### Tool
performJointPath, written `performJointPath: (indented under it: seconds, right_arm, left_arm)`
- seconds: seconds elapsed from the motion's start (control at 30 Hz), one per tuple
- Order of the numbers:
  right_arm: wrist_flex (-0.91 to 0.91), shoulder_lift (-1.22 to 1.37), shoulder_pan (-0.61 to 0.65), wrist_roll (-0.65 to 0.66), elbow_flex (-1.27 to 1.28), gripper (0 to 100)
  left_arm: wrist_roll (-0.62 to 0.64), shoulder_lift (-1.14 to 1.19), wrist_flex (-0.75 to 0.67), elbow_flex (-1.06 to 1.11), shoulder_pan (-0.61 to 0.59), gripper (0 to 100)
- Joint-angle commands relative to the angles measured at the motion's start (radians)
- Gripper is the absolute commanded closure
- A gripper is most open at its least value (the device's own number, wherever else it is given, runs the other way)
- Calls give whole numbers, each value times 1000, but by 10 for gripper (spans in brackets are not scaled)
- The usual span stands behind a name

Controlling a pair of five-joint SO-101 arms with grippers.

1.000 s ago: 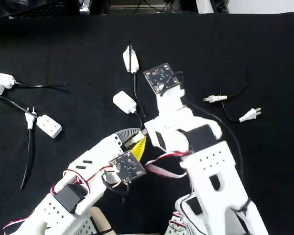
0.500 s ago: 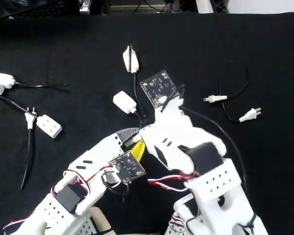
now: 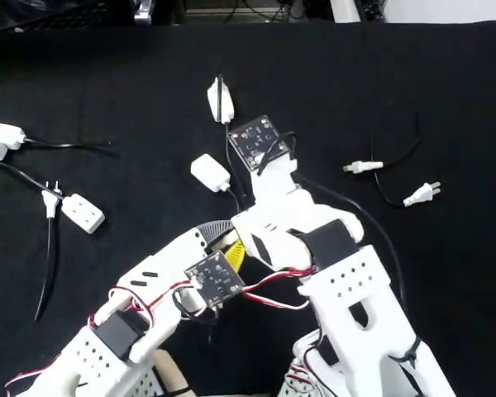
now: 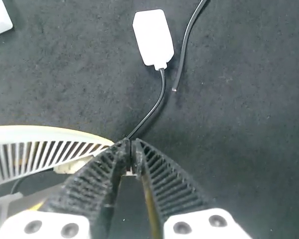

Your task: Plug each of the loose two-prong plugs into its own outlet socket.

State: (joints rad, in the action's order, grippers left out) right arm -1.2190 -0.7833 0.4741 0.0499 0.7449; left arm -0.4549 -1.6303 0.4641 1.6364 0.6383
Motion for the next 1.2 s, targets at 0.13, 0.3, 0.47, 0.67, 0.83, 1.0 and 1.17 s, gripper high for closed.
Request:
performJointPath:
  seconds: [0.13, 0.3, 0.47, 0.67, 0.83, 1.0, 1.17]
  right_arm:
    - [-8, 18, -57, 6, -33, 985]
    - [6, 19, -57, 6, -22, 985]
    - [58, 19, -55, 6, 15, 985]
    - [63, 44, -28, 6, 18, 985]
    - [89, 168, -8, 0, -2, 985]
    - [84, 191, -12, -3, -18, 985]
    - [91, 191, -12, -2, -16, 985]
  left_arm:
    - [26, -17, -6, -79, -99, 972]
    - [80, -17, 43, -130, -116, 972]
    - [80, -17, 43, -134, -116, 972]
    - [106, -68, 44, -143, -116, 972]
    - [132, -207, 141, -154, -111, 972]
    - [132, -190, 149, -163, -116, 972]
    - [132, -192, 150, -163, -116, 972]
